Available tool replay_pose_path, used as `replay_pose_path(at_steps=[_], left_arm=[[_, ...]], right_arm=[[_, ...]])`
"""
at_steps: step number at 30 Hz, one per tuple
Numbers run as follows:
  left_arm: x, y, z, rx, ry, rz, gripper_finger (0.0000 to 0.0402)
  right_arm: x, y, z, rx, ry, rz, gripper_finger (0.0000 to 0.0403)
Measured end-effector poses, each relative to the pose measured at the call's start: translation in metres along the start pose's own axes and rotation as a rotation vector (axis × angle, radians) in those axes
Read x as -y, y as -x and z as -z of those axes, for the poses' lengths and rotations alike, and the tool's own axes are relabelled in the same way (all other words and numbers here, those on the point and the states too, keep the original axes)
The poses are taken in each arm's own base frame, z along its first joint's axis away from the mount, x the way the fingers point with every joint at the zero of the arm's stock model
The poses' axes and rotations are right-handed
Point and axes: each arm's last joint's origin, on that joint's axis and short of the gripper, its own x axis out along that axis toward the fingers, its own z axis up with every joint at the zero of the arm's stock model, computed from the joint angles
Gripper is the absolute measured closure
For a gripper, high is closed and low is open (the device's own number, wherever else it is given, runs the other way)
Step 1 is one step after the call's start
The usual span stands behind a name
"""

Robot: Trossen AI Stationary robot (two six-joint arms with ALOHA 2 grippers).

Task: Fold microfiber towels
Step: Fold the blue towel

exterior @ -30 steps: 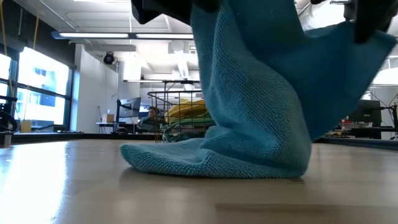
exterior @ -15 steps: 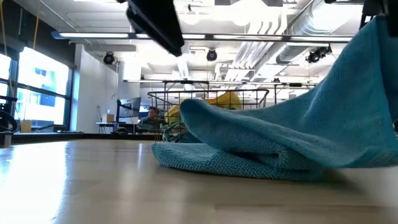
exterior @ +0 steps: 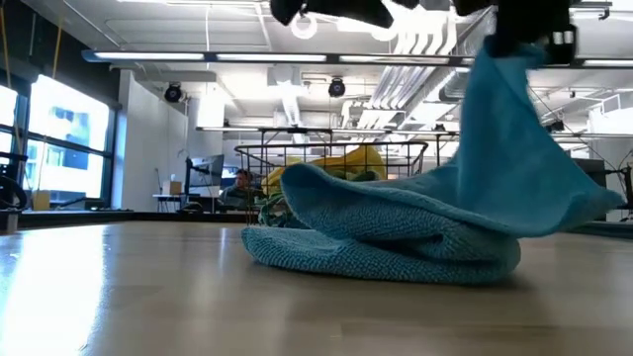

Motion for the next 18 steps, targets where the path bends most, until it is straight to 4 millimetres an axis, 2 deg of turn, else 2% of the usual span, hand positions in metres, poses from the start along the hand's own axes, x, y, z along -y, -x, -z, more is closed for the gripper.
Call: replay_pose_path(at_steps=[4,11,18], left_arm=[[-0.001,-0.009,-0.005,0.036,0.008,0.032,0.0245],[-0.002,-0.025,-0.006,0.039,0.000,0.139,0.0245],[0.010,-0.031,0.005,-0.038,-0.032,0.364,0.0245]], right_arm=[[-0.004,0.000,-0.013,0.007,0.008,-0.106,0.0403],[-0.004,0.001,-0.016,-0.240,0.054,-0.285,0.0403],[0.011,0.003,-0.002,-0.478,0.019,-0.200,0.0403]])
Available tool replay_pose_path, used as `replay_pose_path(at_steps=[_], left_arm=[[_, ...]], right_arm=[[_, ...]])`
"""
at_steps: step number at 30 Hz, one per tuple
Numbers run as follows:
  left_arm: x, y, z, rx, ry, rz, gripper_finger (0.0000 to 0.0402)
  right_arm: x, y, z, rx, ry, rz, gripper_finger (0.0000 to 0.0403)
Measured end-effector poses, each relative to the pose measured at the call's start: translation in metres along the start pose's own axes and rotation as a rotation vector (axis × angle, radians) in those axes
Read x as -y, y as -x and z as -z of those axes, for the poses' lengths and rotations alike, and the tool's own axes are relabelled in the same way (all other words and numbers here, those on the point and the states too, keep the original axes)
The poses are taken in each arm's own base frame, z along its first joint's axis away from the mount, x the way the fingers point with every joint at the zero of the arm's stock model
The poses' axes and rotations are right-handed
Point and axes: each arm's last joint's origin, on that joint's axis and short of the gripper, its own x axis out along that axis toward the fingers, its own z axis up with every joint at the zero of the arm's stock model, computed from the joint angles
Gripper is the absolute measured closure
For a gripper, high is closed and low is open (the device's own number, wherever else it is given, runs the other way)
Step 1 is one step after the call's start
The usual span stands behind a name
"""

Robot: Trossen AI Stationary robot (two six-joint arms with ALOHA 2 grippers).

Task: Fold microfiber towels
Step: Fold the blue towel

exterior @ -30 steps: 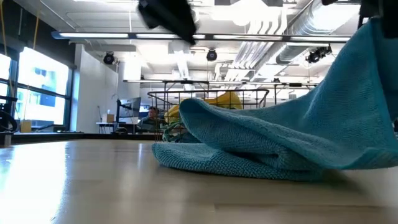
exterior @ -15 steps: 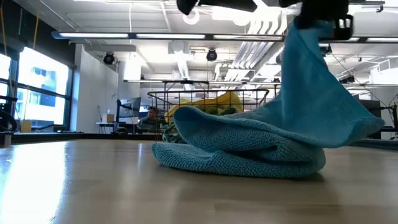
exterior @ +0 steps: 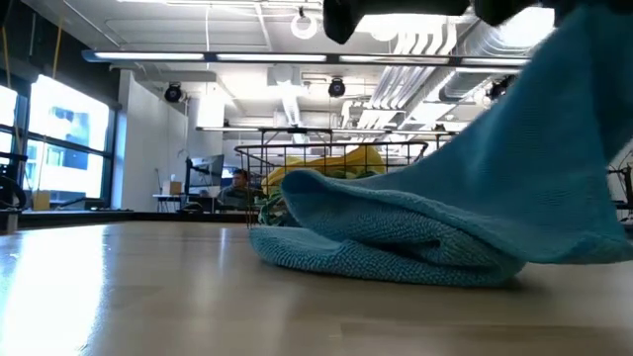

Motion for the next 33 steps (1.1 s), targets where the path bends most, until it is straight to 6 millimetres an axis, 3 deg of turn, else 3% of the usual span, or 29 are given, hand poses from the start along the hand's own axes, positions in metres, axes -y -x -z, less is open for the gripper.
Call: replay_pose_path(at_steps=[3,8,14,18,25,33], left_arm=[[0.006,-0.005,0.012,-0.052,-0.026,0.003,0.0245],[0.016,-0.014,0.024,-0.034,-0.010,-0.077,0.0245],[0.025,-0.009,0.015,0.153,0.029,-0.300,0.0245],[0.031,-0.008,0.007,0.219,0.014,-0.217,0.0245],[0.035,-0.004,-0.013,0.382,-0.084,-0.128,0.0245],[0.016,-0.009,-0.021,0.412,-0.008,-0.157,0.0245]], right_arm=[[0.005,0.000,0.006,-0.107,-0.066,0.020,0.0403],[-0.001,0.001,0.011,-0.313,-0.132,-0.135,0.0403],[-0.014,0.004,0.011,-0.477,-0.227,-0.286,0.0403],[-0.025,0.009,0.003,-0.535,-0.268,-0.393,0.0403],[-0.022,0.018,-0.012,-0.428,-0.271,-0.433,0.0403],[-0.019,0.029,-0.034,-0.136,0.065,-0.525,0.0403]])
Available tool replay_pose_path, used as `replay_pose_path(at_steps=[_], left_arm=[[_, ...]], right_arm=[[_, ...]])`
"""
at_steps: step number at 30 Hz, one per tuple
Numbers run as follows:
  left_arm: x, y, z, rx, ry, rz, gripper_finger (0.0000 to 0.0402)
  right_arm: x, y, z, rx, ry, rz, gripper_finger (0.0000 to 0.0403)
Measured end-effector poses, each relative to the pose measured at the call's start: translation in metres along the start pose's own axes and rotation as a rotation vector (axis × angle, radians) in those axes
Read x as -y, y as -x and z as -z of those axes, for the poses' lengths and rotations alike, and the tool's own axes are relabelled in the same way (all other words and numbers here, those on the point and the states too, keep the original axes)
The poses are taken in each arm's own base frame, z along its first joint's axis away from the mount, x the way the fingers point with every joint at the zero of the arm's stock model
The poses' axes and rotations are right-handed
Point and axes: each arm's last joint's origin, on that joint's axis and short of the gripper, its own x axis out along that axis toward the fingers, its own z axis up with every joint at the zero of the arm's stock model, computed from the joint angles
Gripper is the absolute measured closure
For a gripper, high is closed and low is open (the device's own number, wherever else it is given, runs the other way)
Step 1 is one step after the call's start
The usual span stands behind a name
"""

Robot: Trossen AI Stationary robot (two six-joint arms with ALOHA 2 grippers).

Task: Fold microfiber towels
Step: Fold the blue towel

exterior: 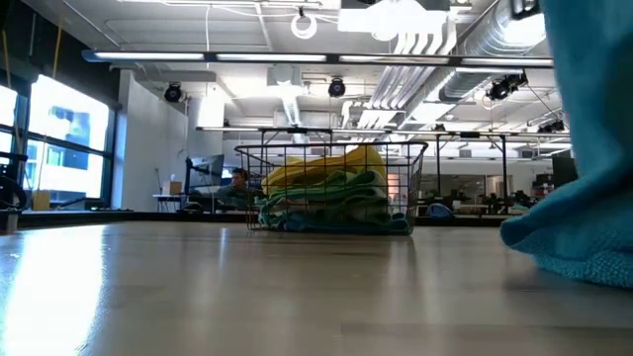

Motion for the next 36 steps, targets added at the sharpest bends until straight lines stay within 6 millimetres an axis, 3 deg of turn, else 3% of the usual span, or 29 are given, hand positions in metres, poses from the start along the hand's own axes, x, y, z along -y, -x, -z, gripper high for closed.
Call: replay_pose_path(at_steps=[9,14,18,24,36], left_arm=[[0.003,0.002,-0.001,0.009,0.005,-0.009,0.0245],[0.007,0.007,0.003,-0.016,-0.011,-0.103,0.0245],[-0.001,0.003,0.009,-0.067,0.027,-0.139,0.0245],[-0.006,0.003,0.024,-0.209,0.070,-0.126,0.0245],[0.023,0.019,0.063,-0.402,0.024,-0.049,0.0245]], right_arm=[[0.005,0.012,-0.008,0.060,0.079,0.014,0.0403],[0.005,0.012,-0.007,0.034,0.097,0.000,0.0403],[0.003,0.010,-0.006,0.020,0.115,-0.013,0.0403],[0.003,0.010,-0.006,0.020,0.136,-0.015,0.0403],[0.003,0.010,-0.006,0.021,0.182,-0.015,0.0402]])
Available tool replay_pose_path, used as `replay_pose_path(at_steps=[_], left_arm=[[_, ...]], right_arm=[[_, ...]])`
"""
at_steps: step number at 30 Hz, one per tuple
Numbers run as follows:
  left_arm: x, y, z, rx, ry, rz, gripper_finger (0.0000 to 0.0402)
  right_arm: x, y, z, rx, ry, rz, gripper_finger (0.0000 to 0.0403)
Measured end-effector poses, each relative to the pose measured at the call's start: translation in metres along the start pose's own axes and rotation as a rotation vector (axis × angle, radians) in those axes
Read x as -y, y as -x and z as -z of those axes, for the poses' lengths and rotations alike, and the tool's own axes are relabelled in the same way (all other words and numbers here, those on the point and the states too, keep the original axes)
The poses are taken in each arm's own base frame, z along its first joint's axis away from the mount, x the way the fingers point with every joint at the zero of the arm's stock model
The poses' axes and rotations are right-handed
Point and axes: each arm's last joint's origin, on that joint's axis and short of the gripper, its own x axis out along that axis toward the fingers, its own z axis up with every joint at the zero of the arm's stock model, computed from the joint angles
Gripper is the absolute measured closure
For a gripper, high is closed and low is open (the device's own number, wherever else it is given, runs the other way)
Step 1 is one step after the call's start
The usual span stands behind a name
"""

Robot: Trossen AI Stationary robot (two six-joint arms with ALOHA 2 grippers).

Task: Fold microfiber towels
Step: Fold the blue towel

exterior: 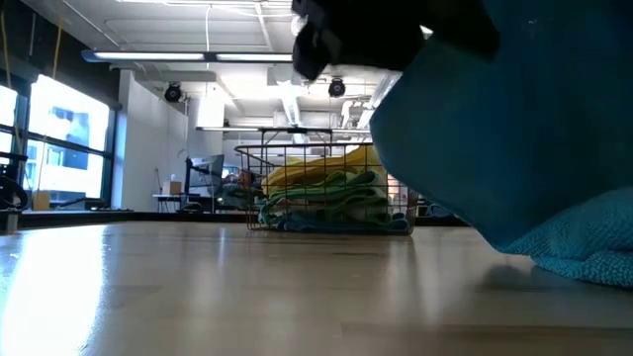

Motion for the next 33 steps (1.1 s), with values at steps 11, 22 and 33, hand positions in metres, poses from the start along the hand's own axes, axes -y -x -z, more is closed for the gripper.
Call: replay_pose_path(at_steps=[11,22,33], left_arm=[[-0.003,-0.004,0.015,-0.081,0.047,-0.062,0.0277],[-0.002,0.005,0.011,-0.152,0.086,0.028,0.0396],[-0.024,0.061,-0.032,-0.150,0.078,0.037,0.0401]], right_arm=[[0.000,0.000,0.000,0.009,0.035,0.009,0.0402],[0.000,-0.006,0.003,0.021,0.092,0.045,0.0402],[-0.010,-0.014,0.033,0.093,0.264,0.273,0.0402]])
